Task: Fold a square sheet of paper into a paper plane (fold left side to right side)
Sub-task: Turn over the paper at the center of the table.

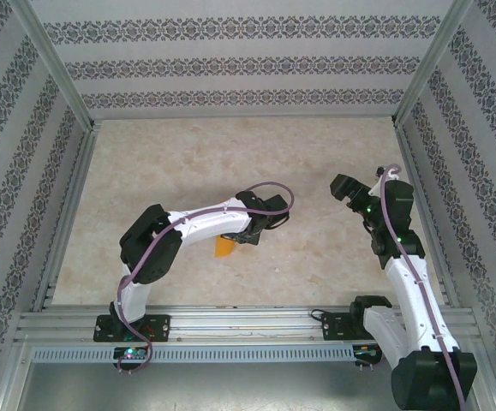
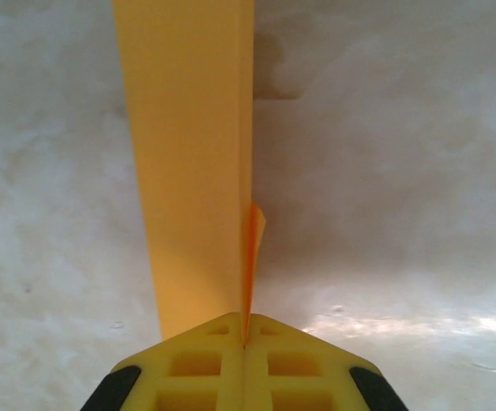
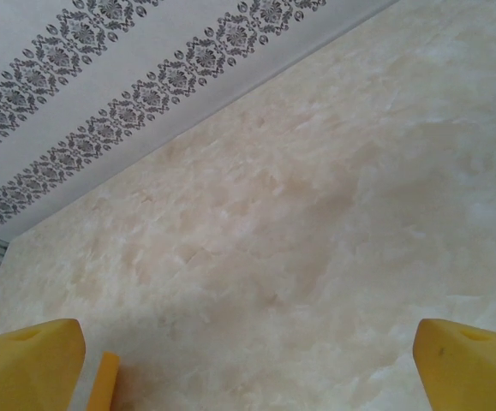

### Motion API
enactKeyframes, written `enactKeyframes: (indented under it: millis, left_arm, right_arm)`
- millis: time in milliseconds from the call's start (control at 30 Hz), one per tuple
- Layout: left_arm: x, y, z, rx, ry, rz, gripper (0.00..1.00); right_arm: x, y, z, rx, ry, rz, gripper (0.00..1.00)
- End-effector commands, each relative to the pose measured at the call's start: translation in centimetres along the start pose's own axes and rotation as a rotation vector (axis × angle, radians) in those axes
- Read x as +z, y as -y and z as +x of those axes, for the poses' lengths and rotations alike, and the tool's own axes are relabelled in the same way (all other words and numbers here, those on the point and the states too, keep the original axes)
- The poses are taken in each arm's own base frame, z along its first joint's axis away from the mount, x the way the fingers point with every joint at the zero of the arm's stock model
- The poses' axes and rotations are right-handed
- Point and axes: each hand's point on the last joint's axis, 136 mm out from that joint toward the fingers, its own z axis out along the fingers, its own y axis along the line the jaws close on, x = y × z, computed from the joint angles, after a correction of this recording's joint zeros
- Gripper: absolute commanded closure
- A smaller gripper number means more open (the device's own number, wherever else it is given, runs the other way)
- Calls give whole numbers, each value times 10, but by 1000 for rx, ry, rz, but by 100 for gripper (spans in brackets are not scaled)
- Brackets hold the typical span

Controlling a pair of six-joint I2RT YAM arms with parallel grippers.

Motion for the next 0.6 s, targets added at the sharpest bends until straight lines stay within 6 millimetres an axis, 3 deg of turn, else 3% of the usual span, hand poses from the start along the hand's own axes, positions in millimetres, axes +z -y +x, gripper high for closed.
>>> enactKeyframes:
  millis: [0,133,333,567]
  left_arm:
    - [6,19,-5,-73,-13,102,96]
    - [15,34,-6,-123,-55,207,92]
    - [16,54,-10,-142,-83,322,73]
    - [-15,79,-30,-138,-26,563,52]
  right_arm:
    - [2,4,10,6,-40,-9,2]
    - [5,2,12,13,-63,-20,2]
    - [7,7,17,16,-117,2,2]
    - [15,5,29,63,-202,-29,8]
